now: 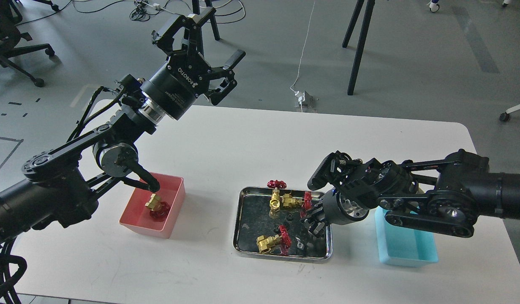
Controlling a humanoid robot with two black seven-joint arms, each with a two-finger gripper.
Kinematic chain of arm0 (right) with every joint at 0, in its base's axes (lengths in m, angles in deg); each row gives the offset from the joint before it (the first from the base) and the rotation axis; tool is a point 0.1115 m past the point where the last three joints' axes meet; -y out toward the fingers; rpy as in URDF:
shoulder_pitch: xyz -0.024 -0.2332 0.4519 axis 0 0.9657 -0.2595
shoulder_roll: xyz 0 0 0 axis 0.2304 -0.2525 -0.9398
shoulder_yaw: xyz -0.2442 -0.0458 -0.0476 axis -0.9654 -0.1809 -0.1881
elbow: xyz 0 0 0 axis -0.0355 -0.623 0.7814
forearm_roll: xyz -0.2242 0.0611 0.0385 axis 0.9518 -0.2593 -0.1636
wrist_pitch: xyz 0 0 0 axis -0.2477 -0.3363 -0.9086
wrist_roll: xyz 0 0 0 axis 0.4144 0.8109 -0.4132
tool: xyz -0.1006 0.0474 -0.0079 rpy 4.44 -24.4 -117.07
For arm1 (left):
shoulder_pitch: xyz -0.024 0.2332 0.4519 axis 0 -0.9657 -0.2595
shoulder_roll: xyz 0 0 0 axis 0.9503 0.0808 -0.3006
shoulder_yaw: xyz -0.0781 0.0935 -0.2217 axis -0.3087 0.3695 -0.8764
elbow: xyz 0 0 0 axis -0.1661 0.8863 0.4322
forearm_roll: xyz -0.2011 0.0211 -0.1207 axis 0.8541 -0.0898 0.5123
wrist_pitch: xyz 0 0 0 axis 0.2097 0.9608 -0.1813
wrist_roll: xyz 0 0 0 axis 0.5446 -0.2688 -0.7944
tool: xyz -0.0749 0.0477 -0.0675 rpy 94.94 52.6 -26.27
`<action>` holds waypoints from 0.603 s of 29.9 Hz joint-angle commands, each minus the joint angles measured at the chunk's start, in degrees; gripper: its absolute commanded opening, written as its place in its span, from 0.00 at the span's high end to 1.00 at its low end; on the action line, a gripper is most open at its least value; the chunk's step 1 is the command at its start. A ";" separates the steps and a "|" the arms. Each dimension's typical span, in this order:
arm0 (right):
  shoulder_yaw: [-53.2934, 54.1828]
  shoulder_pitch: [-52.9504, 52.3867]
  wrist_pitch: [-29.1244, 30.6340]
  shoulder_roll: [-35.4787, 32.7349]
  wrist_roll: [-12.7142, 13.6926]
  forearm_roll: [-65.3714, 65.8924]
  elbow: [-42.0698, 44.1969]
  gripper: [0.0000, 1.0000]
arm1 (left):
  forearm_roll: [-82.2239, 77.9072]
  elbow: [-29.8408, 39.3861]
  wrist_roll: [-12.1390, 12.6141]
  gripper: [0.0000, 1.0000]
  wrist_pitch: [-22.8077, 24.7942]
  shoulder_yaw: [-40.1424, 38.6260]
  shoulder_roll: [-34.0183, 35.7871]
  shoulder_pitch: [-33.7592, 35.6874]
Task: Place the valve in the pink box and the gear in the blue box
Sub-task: 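Carry the gear into the blue box and open the right gripper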
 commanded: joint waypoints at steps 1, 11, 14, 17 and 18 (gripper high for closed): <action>0.72 -2.98 0.00 -6.82 -0.04 -0.10 -2.75 0.91 | 0.00 0.01 0.00 0.08 0.00 -0.45 -0.34 0.01; -4.55 -2.72 0.00 -25.30 0.40 4.81 -10.48 0.91 | 0.00 0.01 0.00 0.08 0.00 -0.62 -1.31 0.01; -5.52 -2.20 0.00 -27.15 0.40 7.10 -10.93 0.91 | 0.00 0.01 0.00 0.08 0.00 -0.62 -1.31 0.10; -5.43 -1.40 0.00 -27.42 0.49 7.90 -10.93 0.91 | 0.00 0.01 0.00 0.08 0.00 -0.62 -1.22 0.10; -5.43 -1.40 0.00 -27.50 0.49 7.90 -10.93 0.90 | 0.00 0.01 0.00 0.08 0.00 -0.62 -1.22 0.10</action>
